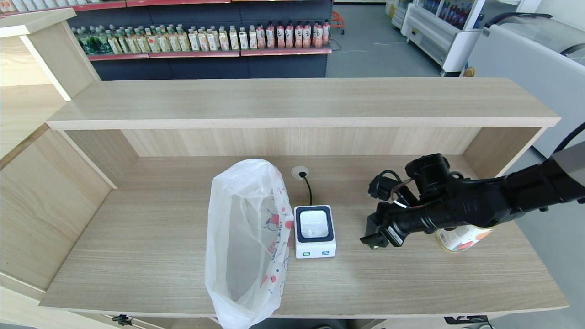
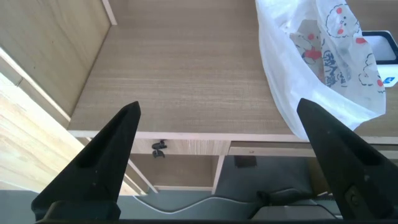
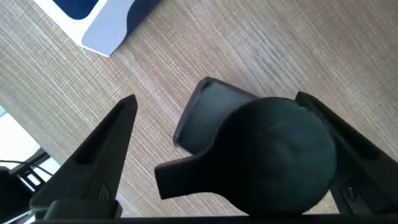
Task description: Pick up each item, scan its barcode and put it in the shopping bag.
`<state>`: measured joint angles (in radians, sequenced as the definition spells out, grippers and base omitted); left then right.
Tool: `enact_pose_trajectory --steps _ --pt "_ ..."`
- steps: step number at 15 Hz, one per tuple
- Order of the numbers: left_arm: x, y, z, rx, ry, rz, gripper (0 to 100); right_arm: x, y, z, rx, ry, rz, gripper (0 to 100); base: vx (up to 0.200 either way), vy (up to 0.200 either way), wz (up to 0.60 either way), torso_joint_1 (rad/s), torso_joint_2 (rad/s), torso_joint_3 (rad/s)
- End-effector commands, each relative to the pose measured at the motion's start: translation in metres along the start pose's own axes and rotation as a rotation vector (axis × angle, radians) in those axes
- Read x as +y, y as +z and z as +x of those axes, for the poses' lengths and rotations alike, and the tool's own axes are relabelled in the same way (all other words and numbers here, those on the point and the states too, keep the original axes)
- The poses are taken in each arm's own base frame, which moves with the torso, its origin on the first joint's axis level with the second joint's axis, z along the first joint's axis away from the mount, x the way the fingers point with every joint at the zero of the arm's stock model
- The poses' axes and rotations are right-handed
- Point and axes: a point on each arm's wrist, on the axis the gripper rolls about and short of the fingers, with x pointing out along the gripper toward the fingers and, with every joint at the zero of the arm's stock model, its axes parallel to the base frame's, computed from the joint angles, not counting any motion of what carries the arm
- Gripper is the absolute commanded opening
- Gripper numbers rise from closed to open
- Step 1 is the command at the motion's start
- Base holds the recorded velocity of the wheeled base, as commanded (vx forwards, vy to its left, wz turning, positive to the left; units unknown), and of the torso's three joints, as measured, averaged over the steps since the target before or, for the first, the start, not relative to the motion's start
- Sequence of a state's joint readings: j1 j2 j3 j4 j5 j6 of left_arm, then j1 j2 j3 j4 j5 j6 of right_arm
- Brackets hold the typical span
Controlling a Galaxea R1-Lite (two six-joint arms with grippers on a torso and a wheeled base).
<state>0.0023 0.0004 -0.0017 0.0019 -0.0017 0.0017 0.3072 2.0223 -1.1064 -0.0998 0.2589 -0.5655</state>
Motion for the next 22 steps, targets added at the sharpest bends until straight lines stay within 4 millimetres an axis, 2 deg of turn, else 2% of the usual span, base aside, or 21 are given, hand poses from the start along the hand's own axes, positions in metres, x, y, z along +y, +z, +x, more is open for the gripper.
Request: enact_pose_trajectory --steps 1,5,8,10,13,14,15,17,20,21,22 --pt "0.0 0.0 0.0 -0.001 0.001 0.0 100 -0.001 0.003 -0.006 -0.014 -0.008 -0.007 0 0.0 0.0 0.0 0.0 0.0 0.0" --pt "0.0 0.0 0.0 -0.001 0.001 0.0 100 -0.011 -0.001 -0.027 -0.029 -0.055 0.012 0 0.0 0.0 0.0 0.0 0.0 0.0" --pt "0.0 0.0 0.0 -0.001 0.001 0.0 100 -0.01 -0.009 -0.044 -0.025 -0.071 0.03 0 0.0 0.0 0.0 0.0 0.0 0.0" --pt "0.0 0.0 0.0 0.001 0.001 0.0 100 -0.011 -0.005 -0.068 -0.064 -0.109 0.046 0 0.0 0.0 0.0 0.0 0.0 0.0" --pt "0.0 0.0 0.0 -0.001 -0.001 0.0 100 -0.021 -0.004 -0.126 -0.158 -0.232 0.134 0 0.0 0.0 0.0 0.0 0.0 0.0" --pt "0.0 0.0 0.0 0.001 0.001 0.0 100 -0.015 -0.007 -0.142 -0.177 -0.258 0.13 0 0.0 0.0 0.0 0.0 0.0 0.0" --pt "0.0 0.0 0.0 0.001 0.001 0.0 100 -0.007 -0.011 -0.15 -0.181 -0.265 0.123 0 0.0 0.0 0.0 0.0 0.0 0.0" --pt "0.0 0.0 0.0 0.001 0.001 0.0 100 0.022 -0.035 -0.167 -0.214 -0.321 -0.063 0 0.0 0.0 0.0 0.0 0.0 0.0" --pt "0.0 0.0 0.0 0.001 0.001 0.0 100 0.054 -0.069 -0.169 -0.315 -0.398 -0.395 0 0.0 0.0 0.0 0.0 0.0 0.0" --pt "0.0 0.0 0.0 0.001 0.001 0.0 100 0.058 -0.073 -0.166 -0.334 -0.373 -0.506 0 0.0 0.0 0.0 0.0 0.0 0.0" --pt "0.0 0.0 0.0 0.001 -0.001 0.0 100 0.059 -0.074 -0.166 -0.335 -0.37 -0.514 0 0.0 0.0 0.0 0.0 0.0 0.0"
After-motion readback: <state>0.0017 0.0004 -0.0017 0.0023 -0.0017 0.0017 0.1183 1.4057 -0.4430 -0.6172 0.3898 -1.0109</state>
